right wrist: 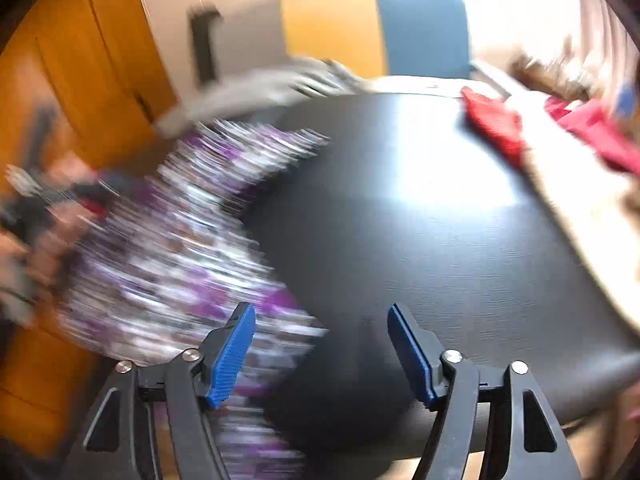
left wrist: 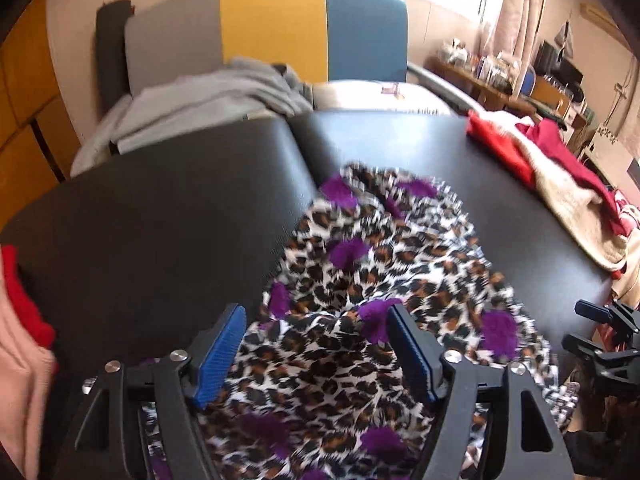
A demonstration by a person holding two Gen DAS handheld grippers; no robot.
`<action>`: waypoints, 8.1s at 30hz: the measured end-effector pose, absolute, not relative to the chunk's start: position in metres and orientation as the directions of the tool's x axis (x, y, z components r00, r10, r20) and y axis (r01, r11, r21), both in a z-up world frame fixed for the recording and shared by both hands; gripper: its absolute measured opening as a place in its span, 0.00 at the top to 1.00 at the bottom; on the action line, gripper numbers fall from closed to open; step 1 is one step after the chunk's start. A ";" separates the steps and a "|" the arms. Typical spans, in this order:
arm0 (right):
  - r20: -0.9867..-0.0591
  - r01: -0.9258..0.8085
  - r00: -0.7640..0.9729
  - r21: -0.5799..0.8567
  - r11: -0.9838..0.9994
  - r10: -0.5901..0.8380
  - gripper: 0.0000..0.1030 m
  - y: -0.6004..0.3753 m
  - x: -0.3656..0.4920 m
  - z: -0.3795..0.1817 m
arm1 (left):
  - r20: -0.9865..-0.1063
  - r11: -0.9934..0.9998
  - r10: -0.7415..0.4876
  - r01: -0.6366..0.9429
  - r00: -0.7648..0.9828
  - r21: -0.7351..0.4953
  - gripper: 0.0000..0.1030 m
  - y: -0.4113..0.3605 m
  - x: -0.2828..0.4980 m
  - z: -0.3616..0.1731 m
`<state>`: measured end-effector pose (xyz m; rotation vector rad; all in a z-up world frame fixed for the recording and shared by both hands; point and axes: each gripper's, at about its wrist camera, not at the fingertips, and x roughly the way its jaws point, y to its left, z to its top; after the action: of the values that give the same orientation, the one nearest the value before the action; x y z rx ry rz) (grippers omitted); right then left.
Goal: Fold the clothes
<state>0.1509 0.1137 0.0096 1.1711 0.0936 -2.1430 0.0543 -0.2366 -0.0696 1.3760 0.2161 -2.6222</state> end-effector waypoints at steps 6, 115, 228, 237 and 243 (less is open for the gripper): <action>-0.812 0.697 -0.436 -0.032 -0.716 -0.388 0.33 0.083 0.140 -0.016 | -0.878 -0.958 -0.170 0.283 -0.447 0.042 0.30 -0.256 0.086 -0.112; -0.791 0.731 0.012 0.425 -0.534 -0.612 0.48 -0.087 0.058 -0.049 | -0.834 -0.883 -0.246 0.469 -0.493 -0.017 0.63 -0.286 0.133 -0.080; -0.694 0.586 -0.545 0.086 -0.805 -0.471 0.01 0.004 -0.019 0.042 | -0.791 -0.772 0.147 0.432 -0.594 -0.467 0.73 -0.311 0.212 -0.134; -0.850 0.623 -0.437 -0.050 -0.781 -0.295 0.95 -0.160 -0.062 -0.048 | -0.749 -0.732 0.194 0.415 -0.634 -0.540 0.73 -0.317 0.222 -0.138; -0.757 0.609 -0.565 -0.113 -0.785 -0.329 0.95 -0.128 -0.039 -0.008 | -0.729 -0.728 0.216 0.390 -0.650 -0.564 0.73 -0.320 0.224 -0.141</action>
<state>-0.0391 -0.1281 -0.0078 1.0216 0.4970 -2.3298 0.2240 -0.3201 -0.1412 1.2629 1.1106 -2.5289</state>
